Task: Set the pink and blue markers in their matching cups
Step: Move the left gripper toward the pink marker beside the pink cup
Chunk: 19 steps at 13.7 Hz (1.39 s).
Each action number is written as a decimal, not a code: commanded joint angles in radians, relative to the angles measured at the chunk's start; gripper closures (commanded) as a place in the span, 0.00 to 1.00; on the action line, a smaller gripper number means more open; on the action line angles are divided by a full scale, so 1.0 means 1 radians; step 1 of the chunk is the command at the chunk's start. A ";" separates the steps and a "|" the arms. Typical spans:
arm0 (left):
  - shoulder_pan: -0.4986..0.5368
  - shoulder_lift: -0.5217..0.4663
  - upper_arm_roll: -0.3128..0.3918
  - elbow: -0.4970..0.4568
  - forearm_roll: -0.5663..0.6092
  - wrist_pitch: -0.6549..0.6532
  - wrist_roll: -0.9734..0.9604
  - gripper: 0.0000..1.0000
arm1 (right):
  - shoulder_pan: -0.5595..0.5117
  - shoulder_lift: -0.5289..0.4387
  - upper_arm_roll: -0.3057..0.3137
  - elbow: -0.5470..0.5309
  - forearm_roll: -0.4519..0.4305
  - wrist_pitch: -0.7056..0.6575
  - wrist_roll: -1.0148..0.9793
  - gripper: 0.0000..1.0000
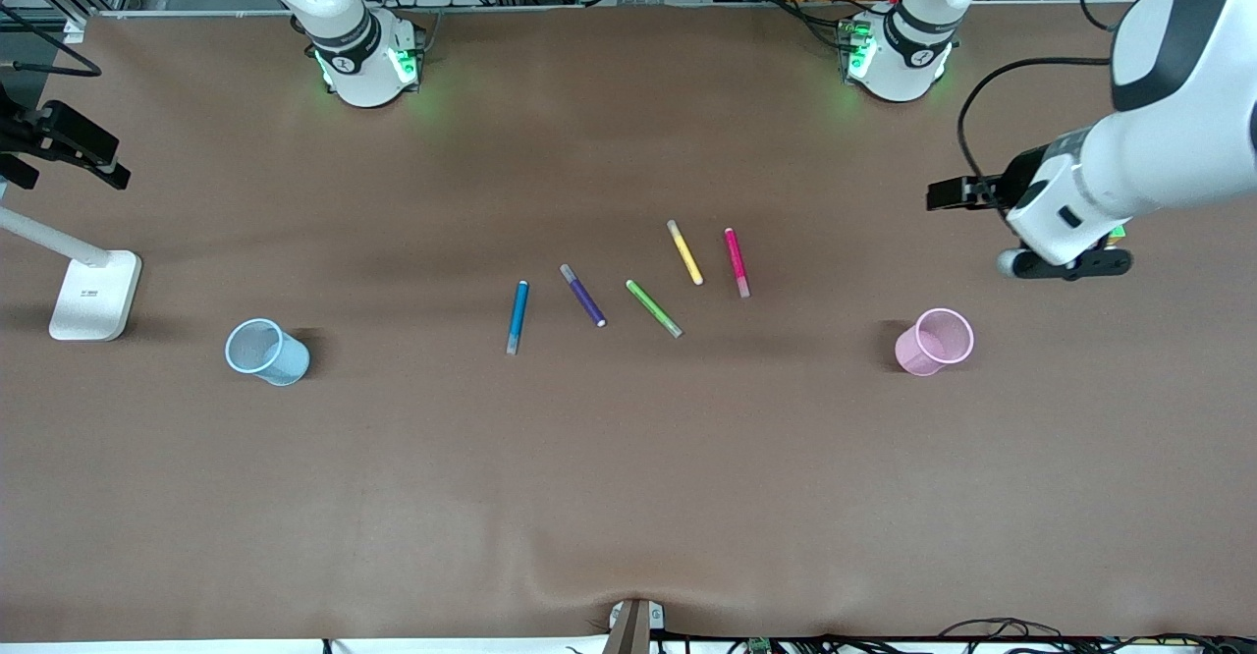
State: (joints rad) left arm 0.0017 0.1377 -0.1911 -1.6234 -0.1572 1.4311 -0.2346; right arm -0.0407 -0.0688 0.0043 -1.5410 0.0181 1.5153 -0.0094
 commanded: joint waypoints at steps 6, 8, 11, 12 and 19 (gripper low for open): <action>-0.078 0.178 -0.005 0.122 -0.038 0.029 -0.084 0.00 | -0.008 0.004 0.005 0.016 0.013 -0.006 0.011 0.00; -0.117 0.195 -0.005 0.122 -0.036 0.077 -0.139 0.00 | -0.010 0.004 0.005 0.015 0.013 -0.007 0.011 0.00; -0.138 0.223 -0.005 0.122 -0.036 0.123 -0.147 0.00 | -0.007 0.003 0.006 0.016 0.013 -0.007 0.011 0.00; -0.150 0.229 -0.005 0.120 -0.028 0.127 -0.146 0.00 | -0.008 0.004 0.006 0.015 0.013 -0.006 0.011 0.00; -0.190 0.264 -0.005 0.112 -0.024 0.172 -0.146 0.00 | -0.008 0.003 0.003 0.016 0.013 -0.010 0.011 0.00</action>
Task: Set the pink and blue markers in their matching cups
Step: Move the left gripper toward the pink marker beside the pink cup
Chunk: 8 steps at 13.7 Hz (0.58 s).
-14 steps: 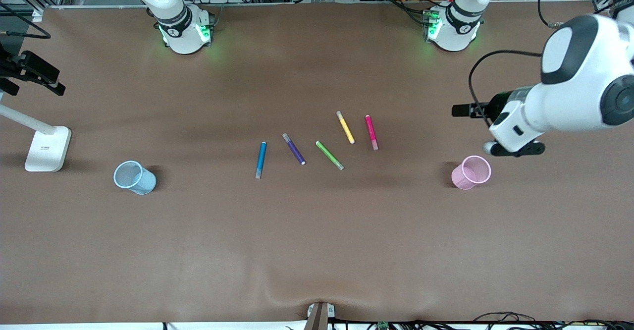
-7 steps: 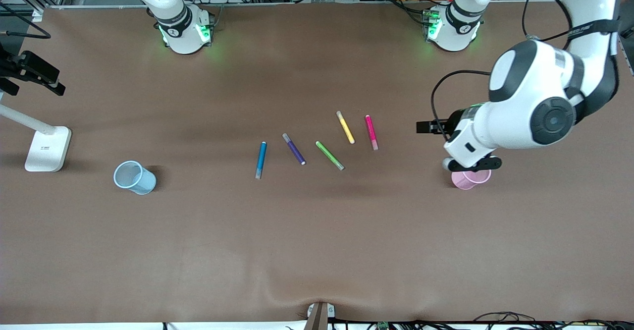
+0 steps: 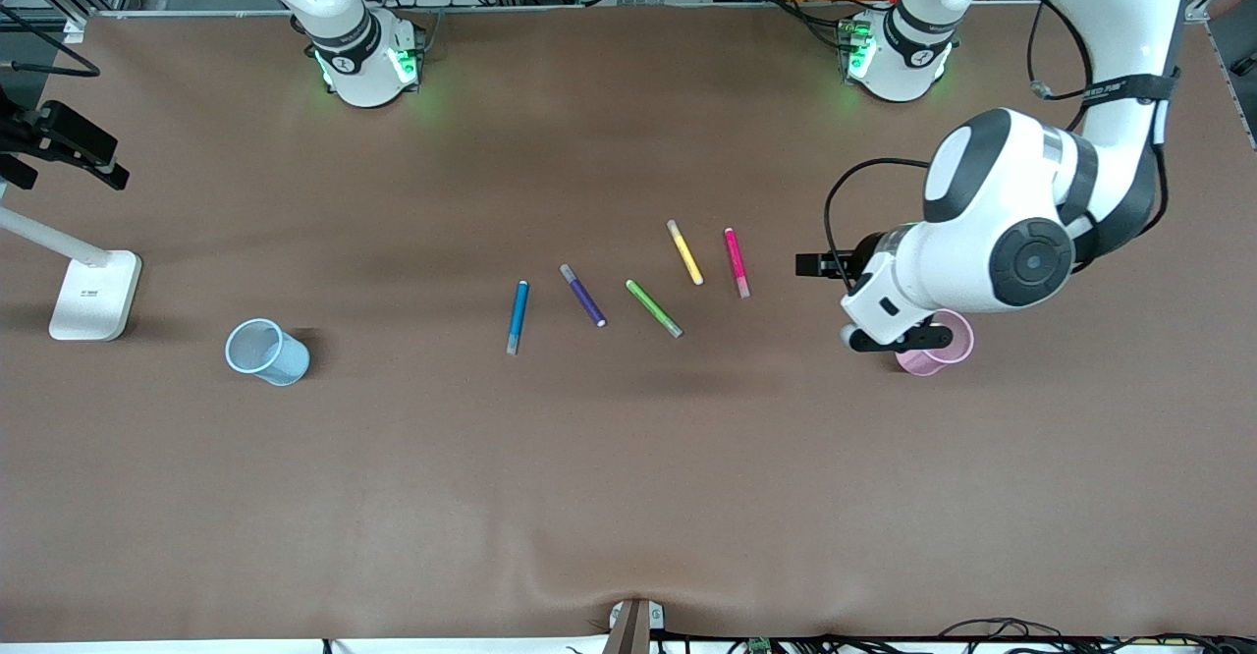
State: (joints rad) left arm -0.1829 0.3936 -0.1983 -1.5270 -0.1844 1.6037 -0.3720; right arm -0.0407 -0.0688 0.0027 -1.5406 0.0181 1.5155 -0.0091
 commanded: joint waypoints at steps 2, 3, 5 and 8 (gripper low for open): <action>-0.013 0.036 0.002 0.019 0.003 0.001 -0.010 0.00 | -0.008 0.004 0.007 0.014 0.013 -0.006 0.011 0.00; -0.023 0.045 0.002 0.019 0.002 0.001 -0.010 0.00 | -0.008 0.004 0.007 0.014 0.013 -0.006 0.011 0.00; -0.032 0.060 0.002 0.019 -0.006 0.025 -0.011 0.00 | -0.008 0.003 0.007 0.014 0.013 -0.009 0.011 0.00; -0.039 0.083 0.002 0.019 -0.009 0.051 -0.018 0.00 | -0.010 0.003 0.007 0.014 0.013 -0.009 0.011 0.00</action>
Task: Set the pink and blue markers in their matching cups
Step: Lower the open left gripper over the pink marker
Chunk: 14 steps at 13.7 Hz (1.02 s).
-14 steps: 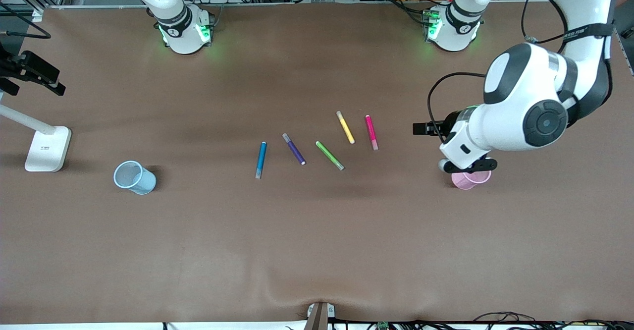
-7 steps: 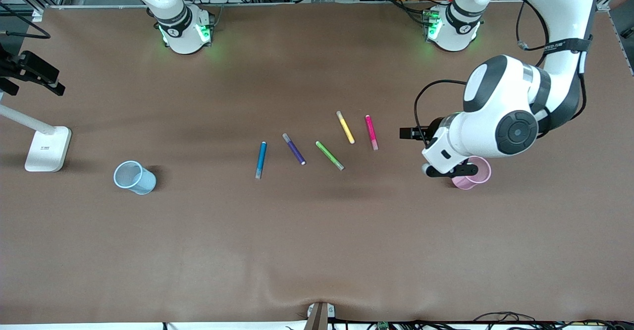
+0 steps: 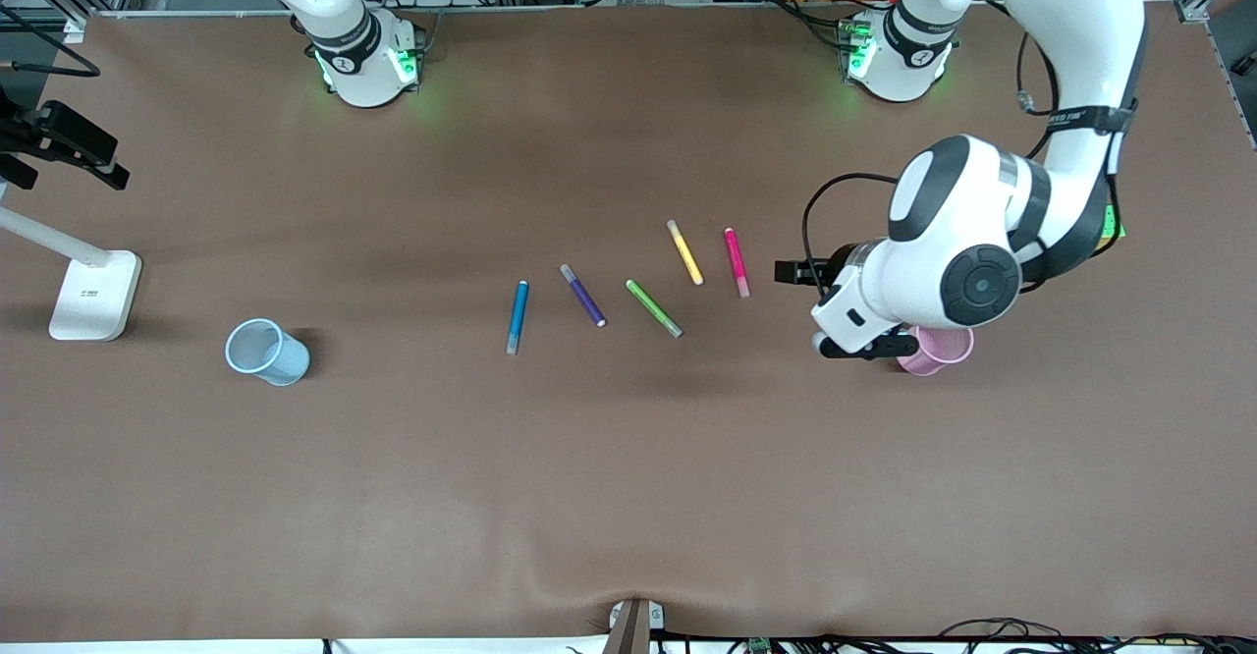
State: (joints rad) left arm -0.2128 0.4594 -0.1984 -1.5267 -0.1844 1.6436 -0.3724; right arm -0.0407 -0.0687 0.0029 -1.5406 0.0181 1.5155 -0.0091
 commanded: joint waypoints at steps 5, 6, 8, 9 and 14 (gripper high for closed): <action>-0.054 0.053 0.002 -0.007 -0.001 0.125 -0.118 0.00 | -0.013 0.004 0.003 0.016 0.013 -0.009 0.011 0.00; -0.057 0.054 0.002 -0.012 -0.015 0.146 -0.137 0.00 | -0.013 0.003 0.005 0.014 0.013 -0.009 0.011 0.00; -0.066 0.059 0.002 -0.016 -0.032 0.148 -0.169 0.00 | -0.013 0.003 0.005 0.014 0.013 -0.009 0.011 0.00; -0.080 0.059 0.002 -0.027 -0.033 0.148 -0.169 0.00 | -0.011 0.003 0.005 0.014 0.013 -0.009 0.011 0.00; -0.102 0.082 0.002 -0.027 -0.026 0.163 -0.193 0.00 | -0.010 0.003 0.005 0.016 0.013 -0.008 0.011 0.00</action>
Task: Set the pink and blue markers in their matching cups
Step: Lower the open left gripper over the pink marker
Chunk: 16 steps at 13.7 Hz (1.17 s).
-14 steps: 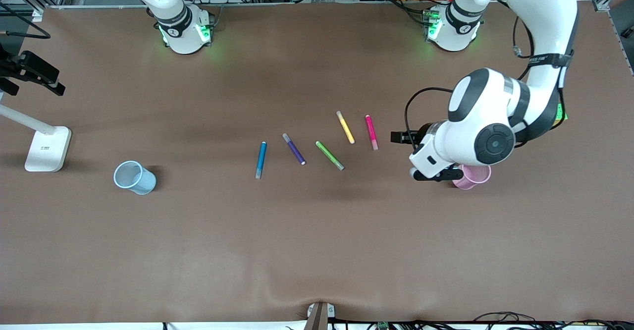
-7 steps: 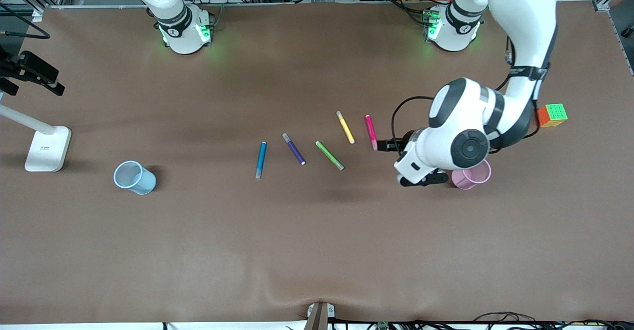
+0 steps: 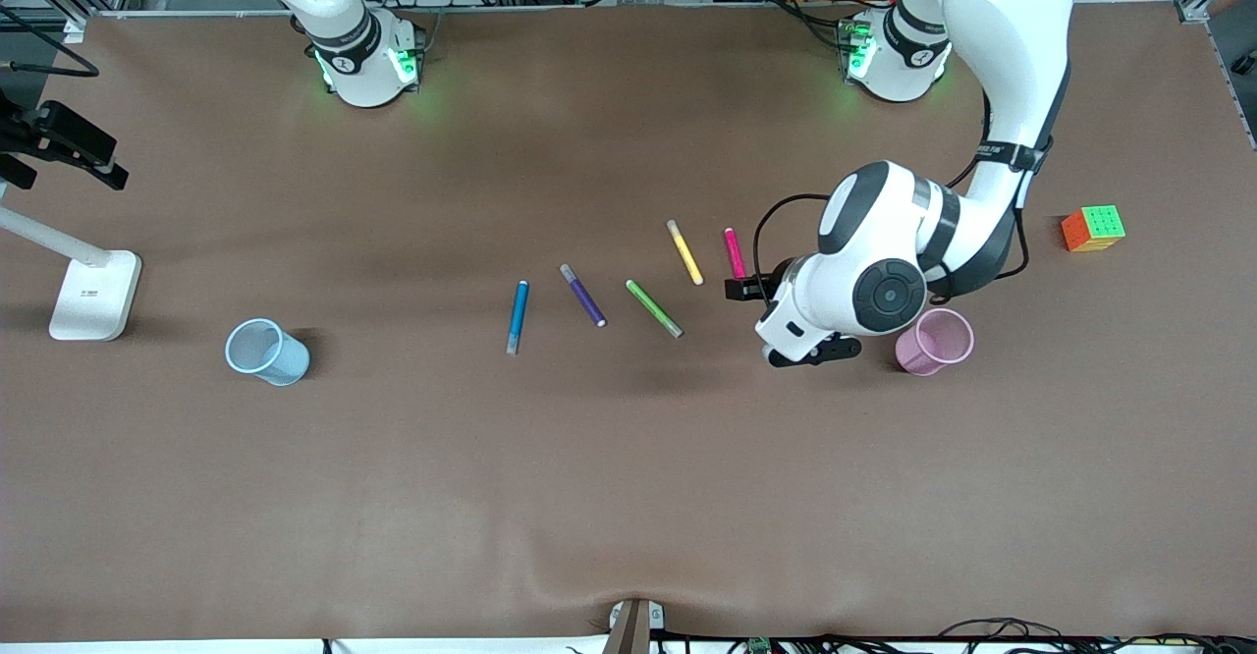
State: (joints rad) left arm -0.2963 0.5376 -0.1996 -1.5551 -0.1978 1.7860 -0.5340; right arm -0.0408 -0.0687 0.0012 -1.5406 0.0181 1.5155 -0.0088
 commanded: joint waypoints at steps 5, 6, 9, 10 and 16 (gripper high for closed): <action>-0.015 0.015 0.003 0.003 -0.020 0.026 -0.047 0.00 | -0.010 0.004 0.006 0.014 0.013 -0.006 0.010 0.00; -0.020 0.019 0.003 0.004 -0.018 0.029 -0.047 0.00 | -0.010 0.003 0.006 0.016 0.013 -0.006 0.010 0.00; -0.009 0.021 0.005 0.000 -0.015 0.029 -0.049 0.00 | -0.010 0.004 0.006 0.016 0.013 -0.006 0.010 0.00; -0.010 0.021 0.005 0.001 -0.017 0.029 -0.049 0.00 | -0.010 0.004 0.006 0.014 0.013 -0.006 0.010 0.00; -0.018 0.035 0.005 0.004 -0.012 0.032 -0.049 0.00 | -0.011 0.003 0.006 0.016 0.013 -0.006 0.010 0.00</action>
State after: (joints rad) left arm -0.3111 0.5618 -0.1949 -1.5552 -0.1979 1.8071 -0.5690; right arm -0.0408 -0.0686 0.0012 -1.5406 0.0181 1.5155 -0.0087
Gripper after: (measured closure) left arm 0.000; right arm 0.000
